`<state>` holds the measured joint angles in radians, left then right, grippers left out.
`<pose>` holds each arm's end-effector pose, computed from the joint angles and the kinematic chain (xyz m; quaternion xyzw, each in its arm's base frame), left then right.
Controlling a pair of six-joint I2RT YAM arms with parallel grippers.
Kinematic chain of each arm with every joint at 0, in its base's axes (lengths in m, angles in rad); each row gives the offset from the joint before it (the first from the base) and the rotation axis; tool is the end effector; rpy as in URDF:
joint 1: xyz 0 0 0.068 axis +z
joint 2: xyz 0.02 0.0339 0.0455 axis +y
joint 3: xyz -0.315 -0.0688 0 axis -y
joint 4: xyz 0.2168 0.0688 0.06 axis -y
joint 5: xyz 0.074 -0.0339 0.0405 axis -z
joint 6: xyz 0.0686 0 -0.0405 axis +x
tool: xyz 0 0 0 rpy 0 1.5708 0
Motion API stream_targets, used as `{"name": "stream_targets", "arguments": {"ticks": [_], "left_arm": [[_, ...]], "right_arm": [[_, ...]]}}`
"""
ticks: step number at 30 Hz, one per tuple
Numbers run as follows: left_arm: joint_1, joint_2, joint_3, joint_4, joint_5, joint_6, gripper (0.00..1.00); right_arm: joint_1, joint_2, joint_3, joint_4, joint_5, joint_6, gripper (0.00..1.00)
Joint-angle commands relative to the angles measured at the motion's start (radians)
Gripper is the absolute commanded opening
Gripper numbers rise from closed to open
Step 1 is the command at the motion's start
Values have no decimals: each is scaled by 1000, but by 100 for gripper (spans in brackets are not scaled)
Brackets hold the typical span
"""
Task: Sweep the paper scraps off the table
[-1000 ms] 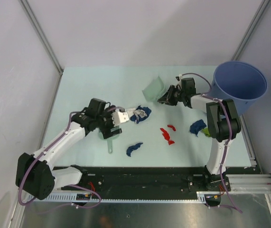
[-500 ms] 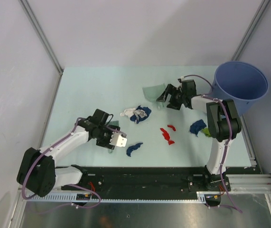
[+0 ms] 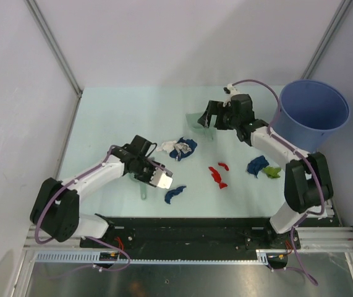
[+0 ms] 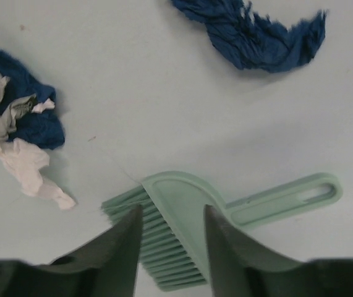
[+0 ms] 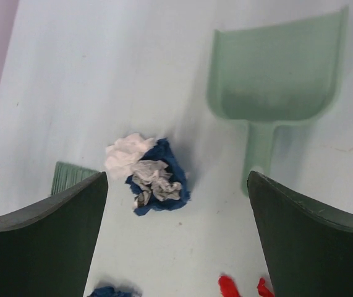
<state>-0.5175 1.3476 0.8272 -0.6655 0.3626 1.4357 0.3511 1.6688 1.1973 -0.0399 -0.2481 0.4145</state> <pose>0.1792 -0.1300 0.2369 0.8193 0.5119 -0.0753 0.2471 0.3639 0.1512 0.3132 -0.0353 0.8579 0.2863 0.4252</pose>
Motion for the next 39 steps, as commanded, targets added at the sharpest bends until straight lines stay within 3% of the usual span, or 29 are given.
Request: {"name": "stream_targets", "arguments": {"ticks": [1, 6, 11, 20, 22, 25, 28, 33, 35, 39], "left_arm": [[-59, 27, 23, -11, -105, 288, 45], [-76, 100, 62, 1, -123, 422, 47], [-81, 211, 102, 1, -252, 494, 46], [-124, 331, 110, 4, -307, 465, 38], [-137, 337, 92, 4, -285, 447, 31], [-148, 355, 82, 3, -254, 378, 18], [-144, 389, 111, 3, -255, 193, 1], [-23, 358, 107, 1, -148, 33, 0], [26, 364, 127, 4, -105, -124, 0], [138, 389, 150, 4, -142, -338, 0]], "right_arm": [[54, -101, 8, -38, 53, -118, 100], [92, -161, 1, -66, 15, -147, 100], [118, -211, -27, -60, 7, -175, 100], [121, -288, -77, -68, 21, -194, 99], [120, -300, -93, -64, 21, -197, 100], [120, -319, -105, -66, 23, -200, 100], [123, -333, -111, -81, 27, -200, 100], [121, -385, -148, -84, 46, -180, 100], [121, -400, -172, -75, 46, -168, 100], [121, -429, -209, -52, 50, -157, 100]]}}
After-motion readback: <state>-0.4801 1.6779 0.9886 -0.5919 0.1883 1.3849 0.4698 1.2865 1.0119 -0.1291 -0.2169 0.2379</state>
